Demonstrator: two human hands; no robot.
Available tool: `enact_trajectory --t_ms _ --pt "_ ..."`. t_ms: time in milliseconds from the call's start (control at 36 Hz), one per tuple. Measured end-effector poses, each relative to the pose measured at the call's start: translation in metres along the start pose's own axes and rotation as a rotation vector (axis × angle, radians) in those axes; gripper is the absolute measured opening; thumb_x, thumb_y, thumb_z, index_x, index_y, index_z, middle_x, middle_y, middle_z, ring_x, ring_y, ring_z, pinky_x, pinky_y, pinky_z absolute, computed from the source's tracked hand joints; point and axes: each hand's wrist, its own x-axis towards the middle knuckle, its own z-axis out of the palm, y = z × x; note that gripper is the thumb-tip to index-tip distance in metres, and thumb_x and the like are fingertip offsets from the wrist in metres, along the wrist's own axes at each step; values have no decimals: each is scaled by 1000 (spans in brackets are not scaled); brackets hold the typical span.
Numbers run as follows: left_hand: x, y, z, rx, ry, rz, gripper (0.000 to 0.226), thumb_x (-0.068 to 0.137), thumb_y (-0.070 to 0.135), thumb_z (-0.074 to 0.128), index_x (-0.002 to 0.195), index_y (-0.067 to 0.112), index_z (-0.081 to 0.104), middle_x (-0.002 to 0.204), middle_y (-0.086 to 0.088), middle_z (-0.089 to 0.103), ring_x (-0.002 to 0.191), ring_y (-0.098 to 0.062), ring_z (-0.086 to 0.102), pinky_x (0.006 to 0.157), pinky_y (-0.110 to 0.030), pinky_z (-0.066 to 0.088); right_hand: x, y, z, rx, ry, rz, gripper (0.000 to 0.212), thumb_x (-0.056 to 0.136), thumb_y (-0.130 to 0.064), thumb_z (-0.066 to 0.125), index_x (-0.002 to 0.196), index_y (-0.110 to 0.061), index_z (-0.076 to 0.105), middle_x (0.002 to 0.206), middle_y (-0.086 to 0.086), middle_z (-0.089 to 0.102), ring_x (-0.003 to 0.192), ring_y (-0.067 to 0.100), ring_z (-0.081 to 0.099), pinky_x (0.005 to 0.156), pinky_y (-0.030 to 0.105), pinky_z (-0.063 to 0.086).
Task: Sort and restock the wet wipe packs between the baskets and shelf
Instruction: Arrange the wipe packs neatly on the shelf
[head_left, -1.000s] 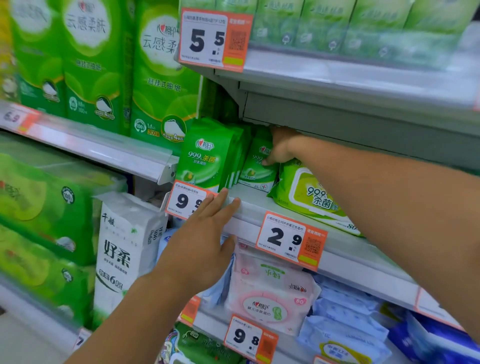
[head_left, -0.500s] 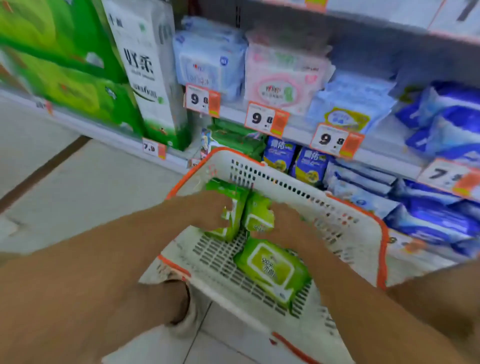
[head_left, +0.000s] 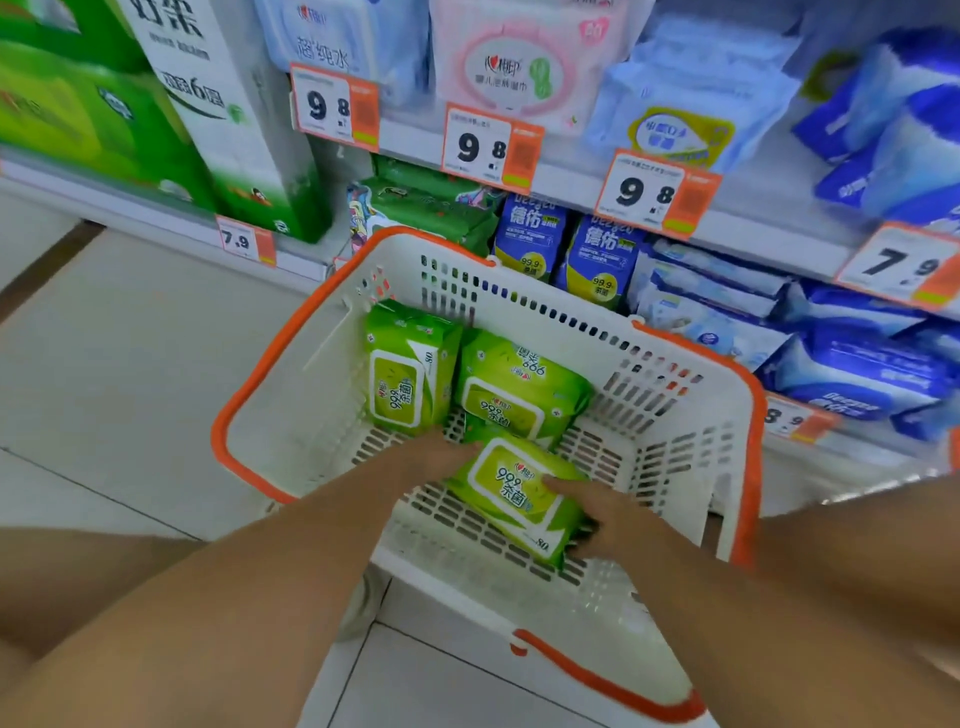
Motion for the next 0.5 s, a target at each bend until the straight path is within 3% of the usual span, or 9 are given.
enact_trajectory --t_ms 83,139,194,222,278,333,361,444,500 --pt "13 0 7 -50 -91 -119 76 91 63 52 149 16 37 153 -7 42 135 -29 44 113 -45 35 -2 -3 7 47 23 -13 61 70 -21 90 122 -6 59 108 19 69 95 35 67 85 54 55" --pt "12 3 13 -93 -143 -163 80 86 64 60 147 18 39 152 -6 42 134 -29 45 110 -46 39 -18 -11 10 4 18 -6 28 82 -15 79 103 -3 64 80 16 72 79 32 66 69 47 55" --pt "11 3 15 -90 -141 -171 80 82 58 69 145 16 41 148 -8 46 129 -30 50 105 -44 46 -34 -22 13 -15 18 -13 13 89 -10 71 90 -2 61 72 15 68 70 30 63 61 41 50" --pt "7 5 14 -94 -145 -174 77 81 54 73 142 16 43 145 -9 49 125 -30 53 100 -42 50 -34 -29 11 -17 37 -31 14 86 -7 72 92 -1 61 76 16 66 69 30 63 59 40 51" --pt "-6 6 10 -155 -155 -164 66 79 46 78 132 17 51 134 -8 57 116 -27 60 94 -41 55 -44 -47 12 -52 75 -123 46 67 -5 84 107 -1 63 89 20 68 74 32 69 64 46 58" --pt "-26 4 7 -267 -146 -112 48 81 42 78 119 20 58 119 -6 67 107 -26 66 94 -45 55 -52 -64 9 -175 73 -235 74 46 -11 90 115 -4 64 104 19 70 88 35 71 78 55 59" --pt "-35 2 6 -311 -132 -76 42 83 42 76 116 21 59 114 -5 70 105 -26 68 94 -46 55 -66 -74 11 -243 79 -294 80 42 -15 93 116 -4 63 111 17 69 96 34 69 85 52 58" --pt "-67 7 1 -392 -63 52 43 87 42 71 122 22 58 116 -1 69 104 -21 65 84 -38 53 -118 -95 15 -334 102 -483 72 57 -19 94 114 -3 52 117 6 59 112 26 60 92 36 51" --pt "-92 17 -9 -509 -16 133 51 87 40 71 131 21 52 125 1 65 109 -20 64 84 -35 54 -152 -102 18 -358 100 -597 95 46 -30 96 126 -2 51 123 7 61 111 28 62 93 40 54"
